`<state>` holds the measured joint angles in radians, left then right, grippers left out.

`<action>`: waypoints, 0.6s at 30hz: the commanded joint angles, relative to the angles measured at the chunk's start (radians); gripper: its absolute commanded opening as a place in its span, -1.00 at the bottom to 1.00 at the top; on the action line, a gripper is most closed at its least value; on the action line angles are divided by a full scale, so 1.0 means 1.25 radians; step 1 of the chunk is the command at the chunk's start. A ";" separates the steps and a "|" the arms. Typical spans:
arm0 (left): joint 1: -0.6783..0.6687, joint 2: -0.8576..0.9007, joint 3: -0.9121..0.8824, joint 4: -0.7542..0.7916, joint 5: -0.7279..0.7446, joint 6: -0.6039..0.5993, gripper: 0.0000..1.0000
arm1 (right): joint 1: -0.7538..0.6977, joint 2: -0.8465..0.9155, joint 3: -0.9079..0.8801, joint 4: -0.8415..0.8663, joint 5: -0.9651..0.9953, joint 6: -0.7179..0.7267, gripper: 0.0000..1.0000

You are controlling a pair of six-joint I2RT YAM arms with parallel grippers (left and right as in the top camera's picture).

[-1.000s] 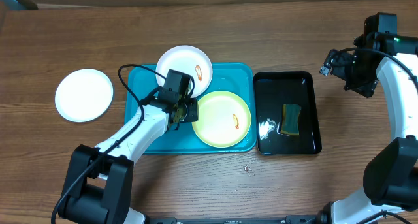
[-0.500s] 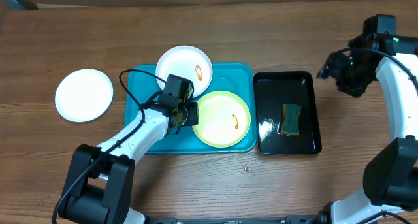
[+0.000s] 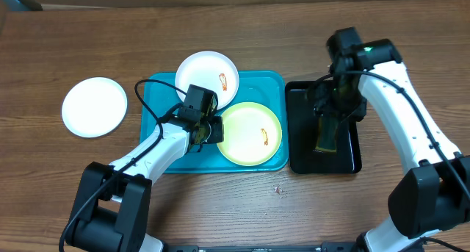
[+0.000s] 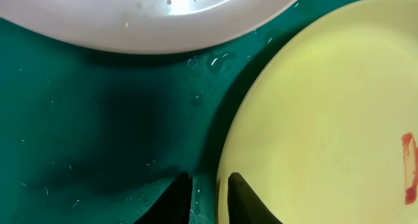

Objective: Clean dirty plates on tray and stack at the side
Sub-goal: 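Move right gripper down to the sponge in the black tray and grasp it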

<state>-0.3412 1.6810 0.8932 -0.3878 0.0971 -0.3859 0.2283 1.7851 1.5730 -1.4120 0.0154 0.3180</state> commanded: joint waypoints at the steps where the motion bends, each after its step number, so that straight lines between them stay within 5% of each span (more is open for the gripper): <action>1: -0.020 -0.013 -0.014 0.003 0.009 0.009 -0.55 | 0.023 -0.006 -0.031 0.003 0.057 0.022 0.22; 9: -0.033 -0.013 -0.014 0.003 -0.024 0.010 -0.59 | 0.021 -0.006 -0.218 0.209 0.062 0.017 0.28; 12: -0.031 -0.013 -0.014 0.002 -0.024 0.010 -0.90 | 0.021 -0.006 -0.286 0.294 0.062 0.016 0.33; 18: -0.031 -0.013 -0.014 -0.015 -0.024 0.010 -0.86 | 0.022 -0.006 -0.396 0.345 0.058 0.025 0.26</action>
<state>-0.3794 1.6810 0.8829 -0.3943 0.0803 -0.3855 0.2569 1.7870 1.1263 -0.9916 0.0818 0.3393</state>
